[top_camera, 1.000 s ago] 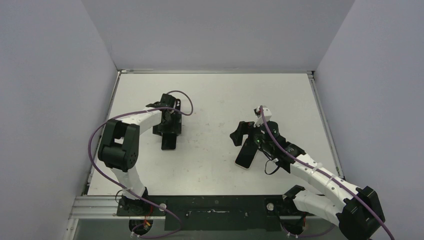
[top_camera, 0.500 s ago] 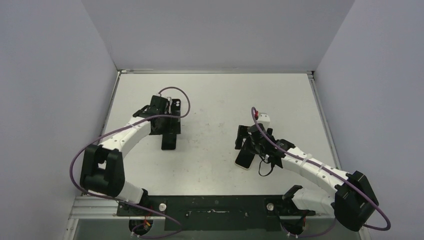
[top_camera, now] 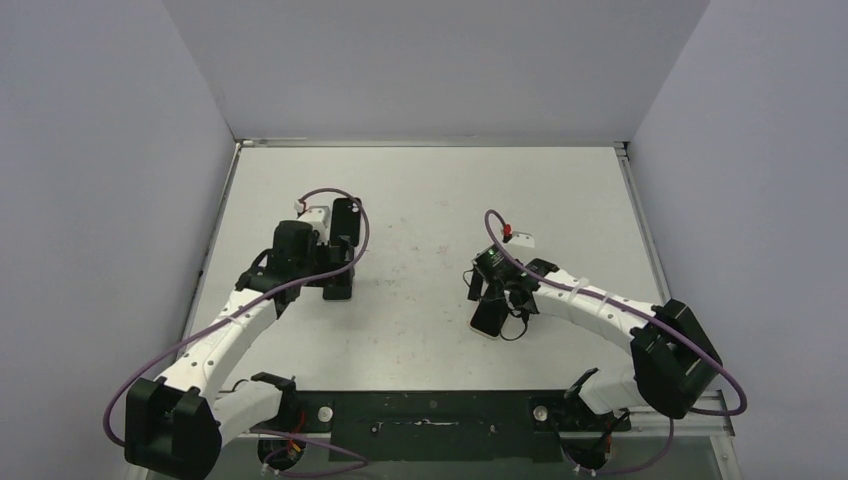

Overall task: Take the phone out of the phone case
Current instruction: Pick up the phone at the center of the board.

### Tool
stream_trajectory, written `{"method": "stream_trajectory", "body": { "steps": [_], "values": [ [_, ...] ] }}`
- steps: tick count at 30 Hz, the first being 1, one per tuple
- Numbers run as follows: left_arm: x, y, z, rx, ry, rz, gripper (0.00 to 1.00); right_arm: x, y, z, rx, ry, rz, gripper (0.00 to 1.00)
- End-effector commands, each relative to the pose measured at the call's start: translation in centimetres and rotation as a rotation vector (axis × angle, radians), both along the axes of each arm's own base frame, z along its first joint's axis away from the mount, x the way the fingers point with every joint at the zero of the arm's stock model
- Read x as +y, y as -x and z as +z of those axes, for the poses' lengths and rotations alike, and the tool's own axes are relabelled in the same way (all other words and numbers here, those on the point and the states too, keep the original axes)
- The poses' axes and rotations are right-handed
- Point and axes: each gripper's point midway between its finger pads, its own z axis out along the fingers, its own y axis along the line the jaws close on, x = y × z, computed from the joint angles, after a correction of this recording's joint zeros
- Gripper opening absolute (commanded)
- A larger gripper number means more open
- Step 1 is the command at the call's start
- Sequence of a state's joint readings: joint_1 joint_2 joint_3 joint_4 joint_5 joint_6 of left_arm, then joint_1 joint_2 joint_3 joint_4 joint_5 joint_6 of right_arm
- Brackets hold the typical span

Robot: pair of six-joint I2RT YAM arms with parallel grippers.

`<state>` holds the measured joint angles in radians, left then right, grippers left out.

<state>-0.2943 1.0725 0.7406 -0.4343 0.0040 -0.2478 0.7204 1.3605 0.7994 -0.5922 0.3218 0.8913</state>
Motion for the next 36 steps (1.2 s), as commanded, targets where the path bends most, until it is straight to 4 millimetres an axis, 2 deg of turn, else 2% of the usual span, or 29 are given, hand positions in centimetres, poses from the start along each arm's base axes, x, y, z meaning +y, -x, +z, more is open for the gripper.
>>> {"method": "stream_trajectory", "body": {
  "steps": [1, 9, 19, 25, 31, 36],
  "values": [
    [-0.2, -1.2, 0.9, -0.104, -0.023, -0.01, 0.97, 0.6, 0.2, 0.5, 0.034, -0.006, -0.039, 1.0],
    [-1.5, -1.0, -0.1, -0.115, -0.097, -0.033, 0.97, 2.2, 1.1, -1.0, 0.111, -0.069, 0.0, 1.0],
    [-2.4, -0.5, -0.6, -0.114, -0.135, -0.057, 0.97, 2.0, 3.1, -4.1, 0.238, -0.043, -0.019, 1.0],
    [-2.2, -0.4, -0.8, -0.107, -0.153, -0.045, 0.97, 1.6, 3.9, -5.7, 0.291, -0.014, 0.013, 0.99],
    [-2.8, -0.3, -0.8, -0.097, -0.125, -0.051, 0.97, 1.8, 3.7, -5.5, 0.276, -0.001, 0.13, 0.74],
    [-4.0, -0.6, 0.0, -0.081, -0.06, -0.049, 0.97, 2.3, 2.1, -3.5, 0.214, 0.055, 0.335, 0.46]
  ]
}}
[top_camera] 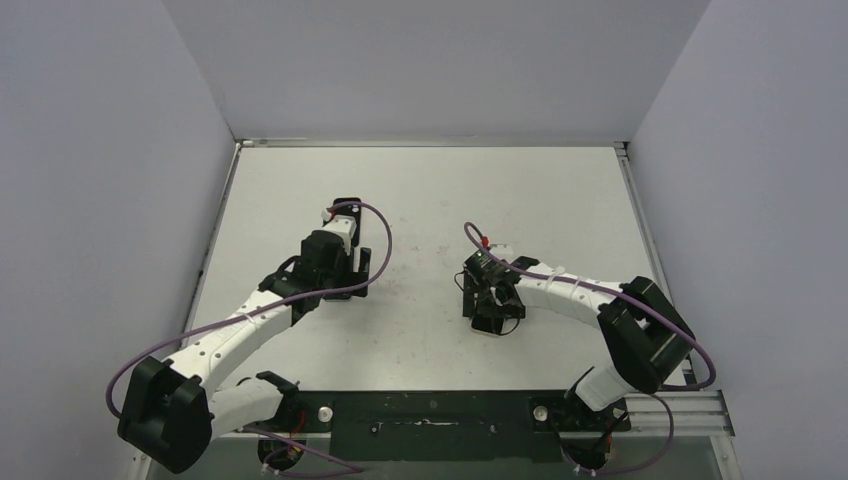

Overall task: Take the phone out of the phone case
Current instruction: Pick up the phone at the center of the board.

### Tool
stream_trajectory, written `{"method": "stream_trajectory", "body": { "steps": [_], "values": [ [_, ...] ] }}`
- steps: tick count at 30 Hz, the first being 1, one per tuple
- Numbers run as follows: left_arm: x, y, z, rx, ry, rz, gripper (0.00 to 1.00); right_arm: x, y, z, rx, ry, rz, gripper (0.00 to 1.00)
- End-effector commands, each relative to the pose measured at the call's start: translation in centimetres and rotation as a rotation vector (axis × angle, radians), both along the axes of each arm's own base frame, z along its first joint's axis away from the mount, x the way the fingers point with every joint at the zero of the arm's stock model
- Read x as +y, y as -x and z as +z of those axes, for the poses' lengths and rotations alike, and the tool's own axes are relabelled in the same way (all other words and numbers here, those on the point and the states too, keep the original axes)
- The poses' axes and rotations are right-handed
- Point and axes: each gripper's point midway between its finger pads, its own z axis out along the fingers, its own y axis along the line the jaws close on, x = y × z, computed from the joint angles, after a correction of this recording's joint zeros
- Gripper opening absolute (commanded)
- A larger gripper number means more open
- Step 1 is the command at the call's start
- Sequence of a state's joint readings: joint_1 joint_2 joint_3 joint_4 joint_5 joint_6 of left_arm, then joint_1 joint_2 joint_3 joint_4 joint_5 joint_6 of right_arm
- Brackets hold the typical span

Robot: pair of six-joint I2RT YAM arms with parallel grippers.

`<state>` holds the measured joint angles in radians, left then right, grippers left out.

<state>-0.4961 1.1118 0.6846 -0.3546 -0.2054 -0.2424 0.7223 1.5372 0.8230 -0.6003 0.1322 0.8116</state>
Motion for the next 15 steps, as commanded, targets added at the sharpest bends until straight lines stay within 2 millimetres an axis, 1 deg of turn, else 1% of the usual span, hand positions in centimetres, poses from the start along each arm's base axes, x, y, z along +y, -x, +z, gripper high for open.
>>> {"method": "stream_trajectory", "body": {
  "steps": [1, 5, 9, 12, 15],
  "values": [
    [-2.1, -1.3, 2.3, -0.034, 0.106, -0.001, 0.97, 0.6, -1.0, 1.3, -0.047, 0.028, 0.247, 0.42],
    [-3.4, -1.8, 3.7, -0.032, 0.188, 0.007, 0.97, 1.0, -2.3, 3.5, -0.13, 0.042, 0.415, 0.16],
    [-5.2, -2.0, 4.5, 0.001, 0.284, -0.005, 0.97, 2.6, -3.1, 5.5, -0.211, -0.011, 0.58, 0.0],
    [-6.9, -1.9, 4.7, 0.044, 0.366, -0.023, 0.97, 4.0, -3.0, 6.6, -0.258, -0.077, 0.672, 0.0],
    [-8.3, -1.6, 4.8, 0.094, 0.441, -0.032, 0.97, 4.7, -2.8, 7.0, -0.285, -0.114, 0.722, 0.0]
  ]
}}
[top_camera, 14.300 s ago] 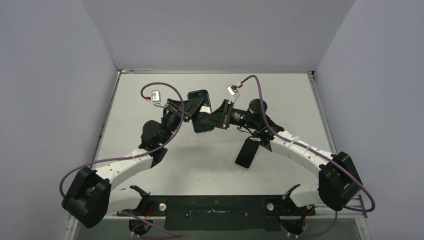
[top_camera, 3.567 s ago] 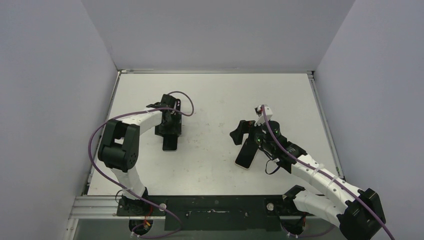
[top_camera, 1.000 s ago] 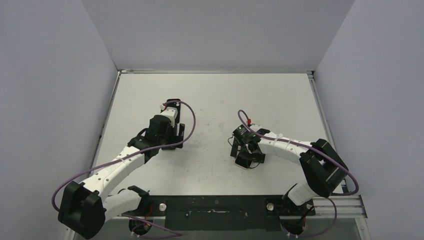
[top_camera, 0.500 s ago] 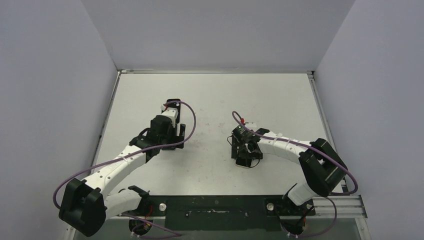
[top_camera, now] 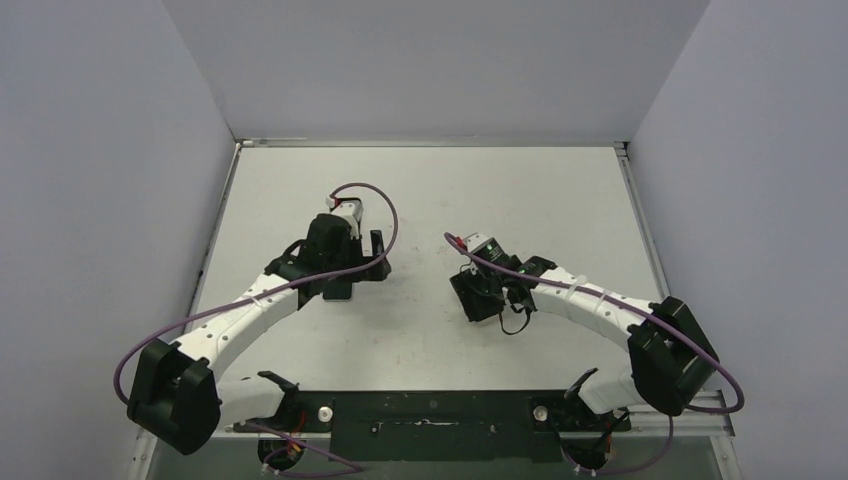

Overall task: Take the phone out of the phone case
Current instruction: Pick up the phone at the center of the board.

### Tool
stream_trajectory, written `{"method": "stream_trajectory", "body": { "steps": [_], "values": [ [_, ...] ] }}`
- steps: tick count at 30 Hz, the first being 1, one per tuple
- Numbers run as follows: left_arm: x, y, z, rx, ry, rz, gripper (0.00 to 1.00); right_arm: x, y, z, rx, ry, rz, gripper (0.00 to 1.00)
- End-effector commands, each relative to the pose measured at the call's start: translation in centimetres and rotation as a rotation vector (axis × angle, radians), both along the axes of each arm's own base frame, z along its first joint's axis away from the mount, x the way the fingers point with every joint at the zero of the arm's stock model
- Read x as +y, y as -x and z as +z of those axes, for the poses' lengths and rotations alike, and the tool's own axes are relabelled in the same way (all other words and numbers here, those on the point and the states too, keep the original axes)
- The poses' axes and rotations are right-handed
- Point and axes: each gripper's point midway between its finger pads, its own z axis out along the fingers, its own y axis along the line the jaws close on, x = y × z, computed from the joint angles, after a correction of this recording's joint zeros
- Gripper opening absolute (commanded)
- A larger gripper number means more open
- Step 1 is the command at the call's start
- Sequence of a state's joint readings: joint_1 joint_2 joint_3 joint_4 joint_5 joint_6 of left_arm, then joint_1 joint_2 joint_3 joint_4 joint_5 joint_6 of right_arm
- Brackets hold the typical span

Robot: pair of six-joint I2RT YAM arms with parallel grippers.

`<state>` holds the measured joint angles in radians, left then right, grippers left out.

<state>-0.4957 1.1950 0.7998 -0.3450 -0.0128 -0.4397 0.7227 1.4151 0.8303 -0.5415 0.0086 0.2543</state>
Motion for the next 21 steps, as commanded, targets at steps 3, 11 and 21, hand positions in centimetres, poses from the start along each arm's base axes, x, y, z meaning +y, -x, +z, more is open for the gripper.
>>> {"method": "stream_trajectory", "body": {
  "steps": [3, 11, 21],
  "values": [
    [-4.2, -0.3, 2.2, 0.065, 0.237, -0.03, 0.97, 4.3, -1.4, 3.8, -0.14, -0.184, 0.213, 0.0],
    [-4.5, -0.1, 1.8, 0.093, 0.253, -0.026, 0.97, 4.6, -0.8, 1.7, -0.117, -0.18, 0.276, 0.0],
    [-0.1, -0.5, 4.1, -0.093, 0.088, 0.011, 0.97, 8.7, 1.0, 0.2, -0.059, -0.178, 0.61, 0.0]
  ]
}}
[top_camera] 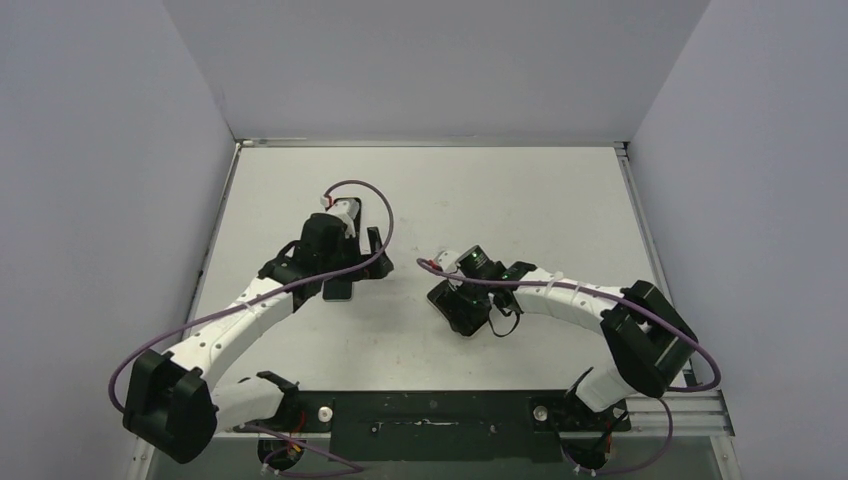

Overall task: Take the phone out of the phone case
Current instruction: Pick up the phone at the center of the board.

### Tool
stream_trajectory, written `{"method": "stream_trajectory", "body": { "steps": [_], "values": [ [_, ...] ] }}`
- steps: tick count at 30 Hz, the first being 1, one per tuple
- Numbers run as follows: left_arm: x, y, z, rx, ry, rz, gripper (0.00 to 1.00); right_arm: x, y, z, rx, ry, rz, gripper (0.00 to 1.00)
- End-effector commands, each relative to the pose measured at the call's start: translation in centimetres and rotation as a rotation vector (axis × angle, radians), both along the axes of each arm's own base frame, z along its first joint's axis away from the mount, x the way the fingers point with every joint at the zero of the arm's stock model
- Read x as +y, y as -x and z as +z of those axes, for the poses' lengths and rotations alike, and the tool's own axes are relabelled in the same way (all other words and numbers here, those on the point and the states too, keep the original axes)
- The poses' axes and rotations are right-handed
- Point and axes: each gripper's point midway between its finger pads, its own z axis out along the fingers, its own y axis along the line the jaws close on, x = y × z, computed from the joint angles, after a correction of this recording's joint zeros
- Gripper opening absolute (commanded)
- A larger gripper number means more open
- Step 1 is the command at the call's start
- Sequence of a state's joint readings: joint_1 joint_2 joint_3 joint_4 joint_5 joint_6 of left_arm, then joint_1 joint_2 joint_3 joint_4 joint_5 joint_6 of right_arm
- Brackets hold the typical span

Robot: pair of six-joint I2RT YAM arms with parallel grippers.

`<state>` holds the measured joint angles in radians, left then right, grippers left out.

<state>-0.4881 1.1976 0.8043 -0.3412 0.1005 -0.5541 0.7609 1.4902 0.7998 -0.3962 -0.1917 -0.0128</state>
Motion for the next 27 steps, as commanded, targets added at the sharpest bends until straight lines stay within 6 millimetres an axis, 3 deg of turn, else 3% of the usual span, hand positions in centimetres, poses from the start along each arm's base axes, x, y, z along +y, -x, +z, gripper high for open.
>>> {"method": "stream_trajectory", "body": {
  "steps": [1, 6, 9, 11, 12, 14, 15, 17, 21, 27],
  "values": [
    [2.2, -1.4, 3.8, -0.188, -0.069, 0.018, 0.97, 5.3, 0.5, 1.8, -0.045, -0.116, 0.29, 0.0],
    [4.0, -0.9, 4.2, -0.286, -0.139, -0.001, 0.97, 5.7, 2.4, -0.8, 0.021, -0.042, 0.49, 0.05],
    [4.3, -0.7, 4.9, -0.345, -0.154, -0.025, 0.97, 5.5, 2.1, -1.6, 0.024, 0.017, 0.554, 0.09],
    [4.5, -0.7, 5.3, -0.374, -0.164, -0.032, 0.97, 5.3, 1.8, -1.8, 0.024, 0.053, 0.573, 0.18],
    [4.6, -0.7, 5.4, -0.382, -0.171, -0.035, 0.97, 5.2, 1.6, -1.9, 0.024, 0.068, 0.577, 0.3],
    [4.8, -0.8, 5.7, -0.394, -0.184, -0.039, 0.97, 5.0, 1.4, -2.0, 0.025, 0.088, 0.578, 0.68],
    [4.7, -0.8, 5.8, -0.399, -0.189, -0.044, 0.97, 5.0, 1.3, -2.0, 0.028, 0.097, 0.581, 0.78],
    [4.7, -1.0, 5.9, -0.407, -0.2, -0.059, 0.97, 4.6, 1.3, -2.3, 0.037, 0.123, 0.581, 0.89],
    [4.3, -1.0, 5.8, -0.426, -0.216, -0.114, 0.97, 3.4, 0.4, -2.6, 0.016, 0.186, 0.555, 0.96],
    [3.1, -0.8, 5.7, -0.49, -0.232, -0.242, 0.97, 1.1, -3.1, -1.7, -0.088, 0.277, 0.449, 0.97]
  ]
}}
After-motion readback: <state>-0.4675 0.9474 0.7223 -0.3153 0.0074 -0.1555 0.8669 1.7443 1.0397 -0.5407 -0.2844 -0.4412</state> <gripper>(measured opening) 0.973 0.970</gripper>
